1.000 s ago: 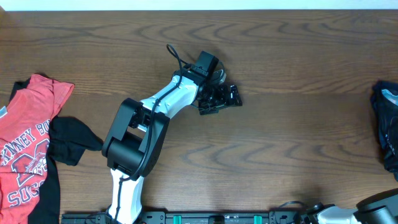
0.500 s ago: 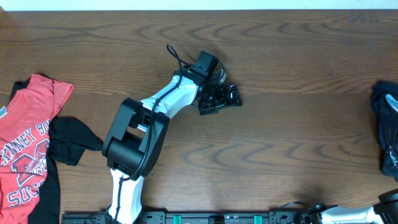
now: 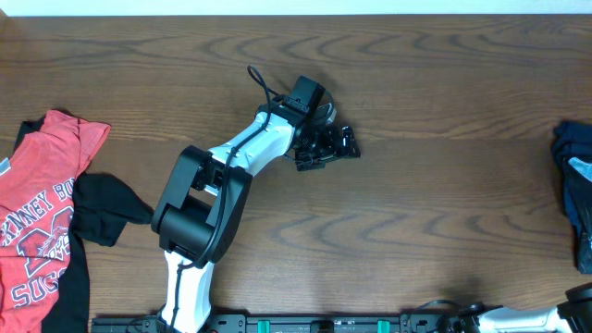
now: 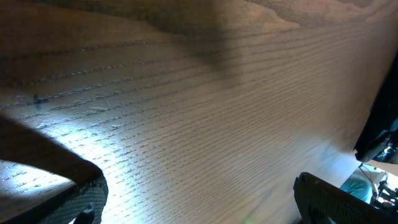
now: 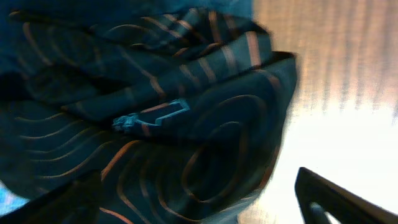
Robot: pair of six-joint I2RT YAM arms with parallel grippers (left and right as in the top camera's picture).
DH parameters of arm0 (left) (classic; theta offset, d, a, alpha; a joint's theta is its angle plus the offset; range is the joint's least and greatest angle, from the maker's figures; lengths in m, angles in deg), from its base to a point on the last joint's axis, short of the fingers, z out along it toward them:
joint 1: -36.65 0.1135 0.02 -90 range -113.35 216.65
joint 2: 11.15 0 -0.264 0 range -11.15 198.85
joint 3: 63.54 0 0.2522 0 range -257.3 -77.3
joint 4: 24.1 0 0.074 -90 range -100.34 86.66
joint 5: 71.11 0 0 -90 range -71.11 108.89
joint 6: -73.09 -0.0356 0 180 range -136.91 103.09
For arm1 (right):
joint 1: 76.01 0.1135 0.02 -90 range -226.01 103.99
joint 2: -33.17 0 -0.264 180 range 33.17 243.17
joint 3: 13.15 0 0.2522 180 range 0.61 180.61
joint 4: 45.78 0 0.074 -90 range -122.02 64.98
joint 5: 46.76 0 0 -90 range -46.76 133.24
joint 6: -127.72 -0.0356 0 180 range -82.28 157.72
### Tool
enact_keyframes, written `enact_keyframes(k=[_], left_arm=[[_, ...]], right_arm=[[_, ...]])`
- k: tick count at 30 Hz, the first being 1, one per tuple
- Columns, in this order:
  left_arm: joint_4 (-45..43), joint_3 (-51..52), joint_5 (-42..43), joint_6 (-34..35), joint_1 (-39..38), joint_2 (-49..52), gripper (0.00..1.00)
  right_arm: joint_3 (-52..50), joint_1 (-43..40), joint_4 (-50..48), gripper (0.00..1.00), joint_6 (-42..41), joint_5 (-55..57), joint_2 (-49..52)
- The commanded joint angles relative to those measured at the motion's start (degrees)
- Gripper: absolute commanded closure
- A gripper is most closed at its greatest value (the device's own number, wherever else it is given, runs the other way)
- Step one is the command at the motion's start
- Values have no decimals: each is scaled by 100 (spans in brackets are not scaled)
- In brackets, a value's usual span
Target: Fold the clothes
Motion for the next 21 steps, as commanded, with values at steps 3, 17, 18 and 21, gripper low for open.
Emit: enact_keyframes(k=[3, 17, 18, 21], left_arm=[[90, 177, -330, -15, 2, 446, 2], [72, 177, -326, -9, 4, 446, 2], [72, 177, -326, -7, 4, 446, 2], [72, 177, -326, 13, 4, 446, 2]], right_arm=[[428, 273, 44, 2, 142, -1019, 72], [1239, 1355, 907, 99, -120, -831, 79], [1108, 1373, 938, 99, -140, -682, 79], [586, 1329, 942, 99, -310, -282, 79]])
